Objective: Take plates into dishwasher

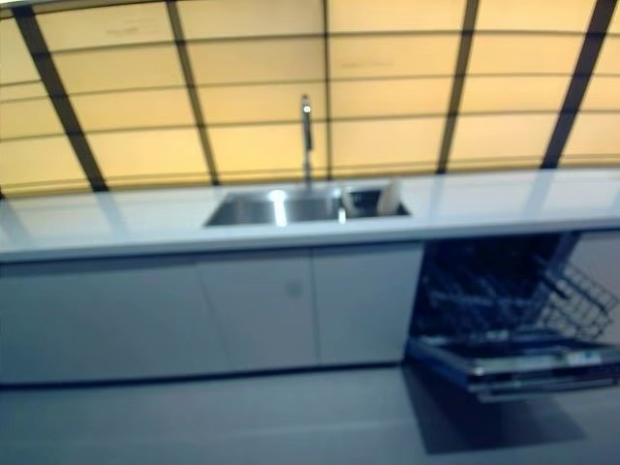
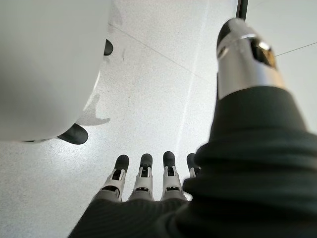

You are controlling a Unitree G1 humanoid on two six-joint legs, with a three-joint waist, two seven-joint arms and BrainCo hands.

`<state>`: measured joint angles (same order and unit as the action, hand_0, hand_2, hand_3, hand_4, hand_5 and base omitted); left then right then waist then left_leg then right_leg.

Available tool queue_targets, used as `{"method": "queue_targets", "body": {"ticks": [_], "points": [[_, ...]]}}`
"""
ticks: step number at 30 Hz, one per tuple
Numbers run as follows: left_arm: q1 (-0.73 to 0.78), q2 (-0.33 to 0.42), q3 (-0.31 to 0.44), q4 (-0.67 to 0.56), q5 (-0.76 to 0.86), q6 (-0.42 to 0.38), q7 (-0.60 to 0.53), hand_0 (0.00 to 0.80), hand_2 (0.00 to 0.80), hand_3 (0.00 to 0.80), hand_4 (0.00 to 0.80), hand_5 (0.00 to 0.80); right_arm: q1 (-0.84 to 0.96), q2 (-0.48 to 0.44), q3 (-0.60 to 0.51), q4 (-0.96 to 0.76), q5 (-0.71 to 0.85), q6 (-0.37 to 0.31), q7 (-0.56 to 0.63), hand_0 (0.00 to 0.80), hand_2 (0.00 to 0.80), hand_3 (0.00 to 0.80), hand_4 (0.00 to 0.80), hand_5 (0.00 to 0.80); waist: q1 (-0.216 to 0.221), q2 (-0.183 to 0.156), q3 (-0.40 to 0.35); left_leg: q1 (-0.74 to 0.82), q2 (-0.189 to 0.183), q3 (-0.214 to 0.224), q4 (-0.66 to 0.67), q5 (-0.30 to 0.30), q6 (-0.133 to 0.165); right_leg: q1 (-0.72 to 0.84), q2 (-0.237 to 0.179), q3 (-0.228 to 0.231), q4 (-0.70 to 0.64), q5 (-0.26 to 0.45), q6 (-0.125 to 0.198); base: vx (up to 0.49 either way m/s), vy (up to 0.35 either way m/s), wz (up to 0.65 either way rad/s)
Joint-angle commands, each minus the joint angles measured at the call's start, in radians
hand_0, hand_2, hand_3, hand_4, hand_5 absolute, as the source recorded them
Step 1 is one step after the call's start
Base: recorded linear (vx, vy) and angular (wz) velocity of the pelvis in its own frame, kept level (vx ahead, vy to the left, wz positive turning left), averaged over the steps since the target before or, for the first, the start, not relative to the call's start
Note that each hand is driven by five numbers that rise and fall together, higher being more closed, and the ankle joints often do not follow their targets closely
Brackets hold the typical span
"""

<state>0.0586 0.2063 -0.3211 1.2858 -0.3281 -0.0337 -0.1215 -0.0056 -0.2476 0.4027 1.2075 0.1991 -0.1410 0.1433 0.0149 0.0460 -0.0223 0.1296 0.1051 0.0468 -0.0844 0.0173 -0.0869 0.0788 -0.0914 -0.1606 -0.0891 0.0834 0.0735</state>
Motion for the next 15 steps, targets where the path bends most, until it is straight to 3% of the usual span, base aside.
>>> {"method": "queue_targets", "body": {"ticks": [1,15], "points": [[-0.105,-0.019,0.006,0.061,-0.008,-0.009,0.028,0.0,0.0,0.0,0.0,0.0,-0.106,0.046,-0.004,0.057,0.027,-0.042,0.005,0.0,0.0,0.0,0.0,0.0,0.01,-0.072,0.055,-0.019,-0.07,0.013,-0.003,0.015,0.064,0.02,-0.003,0.016,0.002,0.007,0.008,0.0,0.0,0.0],[-0.102,-0.013,0.018,0.071,0.001,-0.031,0.019,0.0,0.0,0.0,0.0,0.0,-0.116,0.039,0.004,0.047,0.033,-0.113,0.084,0.0,0.0,0.0,0.0,0.0,0.017,-0.08,0.06,-0.021,-0.072,0.006,-0.003,0.015,0.065,0.019,0.0,0.015,0.002,0.006,0.008,0.007,-0.003,0.0]]}}
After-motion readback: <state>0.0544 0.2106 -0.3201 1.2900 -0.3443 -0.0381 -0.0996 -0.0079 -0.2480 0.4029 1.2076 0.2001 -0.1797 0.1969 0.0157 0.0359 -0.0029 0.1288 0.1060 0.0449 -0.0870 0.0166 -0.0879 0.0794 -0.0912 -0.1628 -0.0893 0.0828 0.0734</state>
